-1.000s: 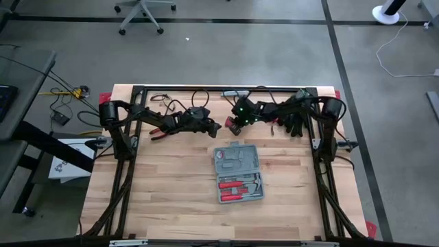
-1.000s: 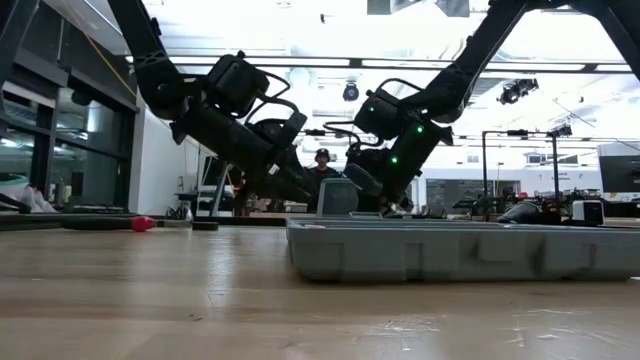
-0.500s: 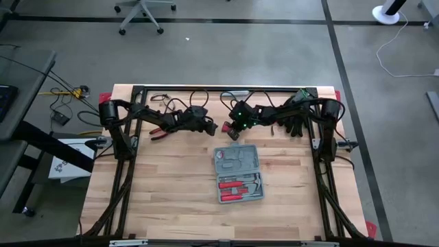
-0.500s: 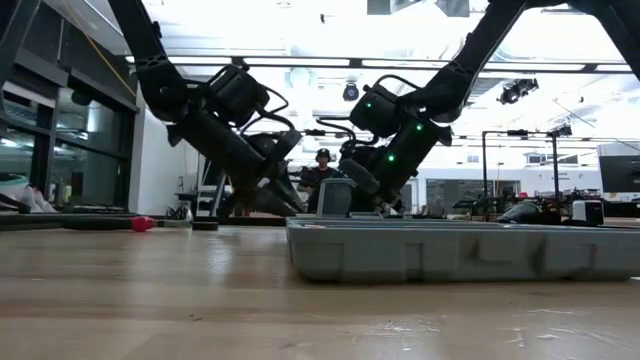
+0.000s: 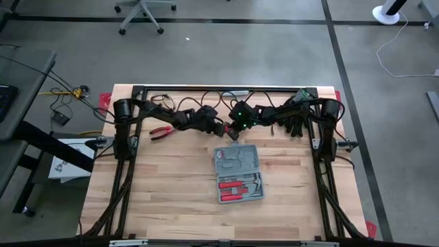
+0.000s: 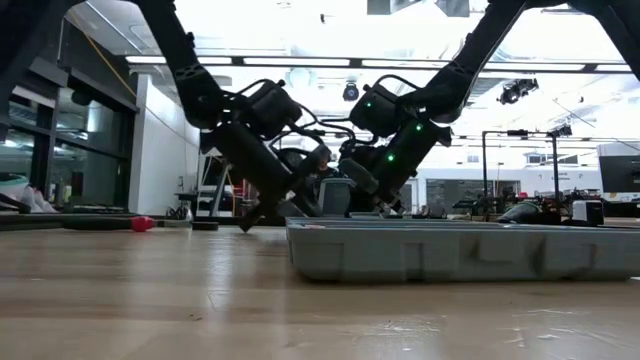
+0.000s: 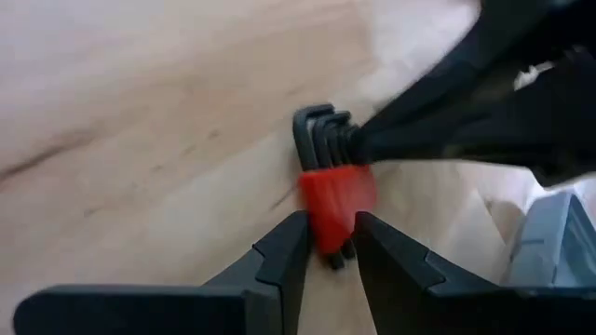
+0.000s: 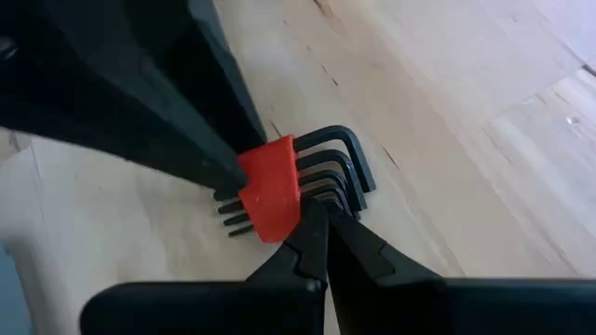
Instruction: Prefit tool cases
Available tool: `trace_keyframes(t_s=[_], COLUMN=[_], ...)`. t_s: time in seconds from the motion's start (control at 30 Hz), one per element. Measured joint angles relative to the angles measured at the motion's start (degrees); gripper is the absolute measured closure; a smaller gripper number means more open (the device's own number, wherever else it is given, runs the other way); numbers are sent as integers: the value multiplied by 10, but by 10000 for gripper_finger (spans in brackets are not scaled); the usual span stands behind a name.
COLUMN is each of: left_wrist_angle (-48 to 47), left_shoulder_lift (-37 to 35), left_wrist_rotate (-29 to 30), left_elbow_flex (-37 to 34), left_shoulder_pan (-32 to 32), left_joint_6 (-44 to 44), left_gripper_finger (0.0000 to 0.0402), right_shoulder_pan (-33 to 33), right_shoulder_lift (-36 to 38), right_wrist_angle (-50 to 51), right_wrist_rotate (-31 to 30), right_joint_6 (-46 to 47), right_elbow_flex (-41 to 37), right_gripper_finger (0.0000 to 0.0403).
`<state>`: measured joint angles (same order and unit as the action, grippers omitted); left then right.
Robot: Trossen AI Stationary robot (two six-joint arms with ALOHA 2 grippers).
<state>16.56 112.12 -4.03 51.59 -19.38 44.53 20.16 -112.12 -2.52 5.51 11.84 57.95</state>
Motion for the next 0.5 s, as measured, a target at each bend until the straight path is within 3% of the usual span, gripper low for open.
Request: trace_keyframes(t_s=[0.5], left_wrist_angle=[-22], left_shoulder_lift=[-12], left_wrist_rotate=[-21], left_elbow_flex=[-1], left_shoulder_pan=[-20], left_joint_6=[-31], left_gripper_finger=[314], right_shoulder_pan=[0], right_shoulder_lift=[0], right_wrist_angle=[0], right_wrist_rotate=[-3], right_joint_6=[-14], right_elbow_flex=[0], right_gripper_finger=[403])
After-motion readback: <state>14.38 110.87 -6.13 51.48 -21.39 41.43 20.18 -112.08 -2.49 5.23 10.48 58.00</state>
